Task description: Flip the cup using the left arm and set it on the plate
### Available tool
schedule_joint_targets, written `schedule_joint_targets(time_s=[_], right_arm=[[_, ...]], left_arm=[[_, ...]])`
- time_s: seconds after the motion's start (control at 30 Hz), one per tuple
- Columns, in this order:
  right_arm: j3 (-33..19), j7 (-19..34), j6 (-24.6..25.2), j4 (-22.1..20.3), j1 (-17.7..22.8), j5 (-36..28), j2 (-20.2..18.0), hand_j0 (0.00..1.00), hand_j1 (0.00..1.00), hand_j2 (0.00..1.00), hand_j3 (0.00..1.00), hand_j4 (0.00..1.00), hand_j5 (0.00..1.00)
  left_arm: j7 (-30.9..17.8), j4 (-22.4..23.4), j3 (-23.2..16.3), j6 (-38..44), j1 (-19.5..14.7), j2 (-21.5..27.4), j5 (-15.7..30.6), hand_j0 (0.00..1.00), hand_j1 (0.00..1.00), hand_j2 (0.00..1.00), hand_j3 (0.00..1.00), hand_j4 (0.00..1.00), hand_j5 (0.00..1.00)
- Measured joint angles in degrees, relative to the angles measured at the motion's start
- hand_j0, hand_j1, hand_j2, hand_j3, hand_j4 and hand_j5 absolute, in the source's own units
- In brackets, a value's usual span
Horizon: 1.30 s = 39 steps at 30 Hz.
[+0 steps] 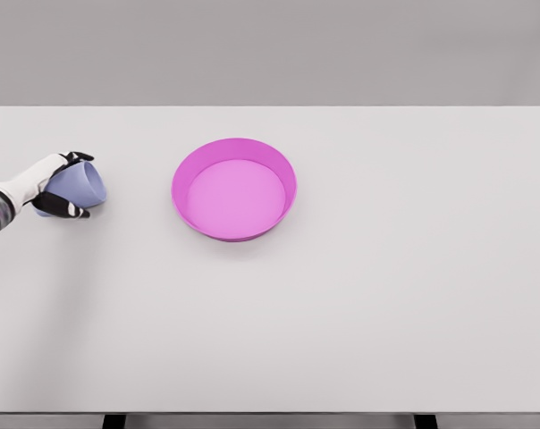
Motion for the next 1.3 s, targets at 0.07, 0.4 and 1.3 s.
schedule_joint_targets(time_s=[0.07, 0.4, 1.3], right_arm=[[0.0, 0.0, 0.0, 0.0, 0.0, 0.0, 0.0, 1.00, 1.00, 1.00, 1.00, 1.00, 1.00], [0.0, 0.0, 0.0, 0.0, 0.0, 0.0, 0.0, 1.00, 1.00, 1.00, 1.00, 1.00, 1.00], [0.0, 0.0, 0.0, 0.0, 0.0, 0.0, 0.0, 1.00, 1.00, 1.00, 1.00, 1.00, 1.00]], left_arm=[[0.1, 0.1, 0.0, -0.2, 0.0, -0.2, -0.5, 0.76, 0.76, 0.76, 0.76, 0.76, 0.76], [-0.1, 0.4, 0.4, -0.1, -0.9, -0.9, 0.6, 0.73, 0.73, 0.73, 0.73, 0.73, 0.73], [0.0, 0.4, 11.7, -3.5, -1.3, -16.9, 18.5, 0.71, 0.71, 0.71, 0.71, 0.71, 0.71]])
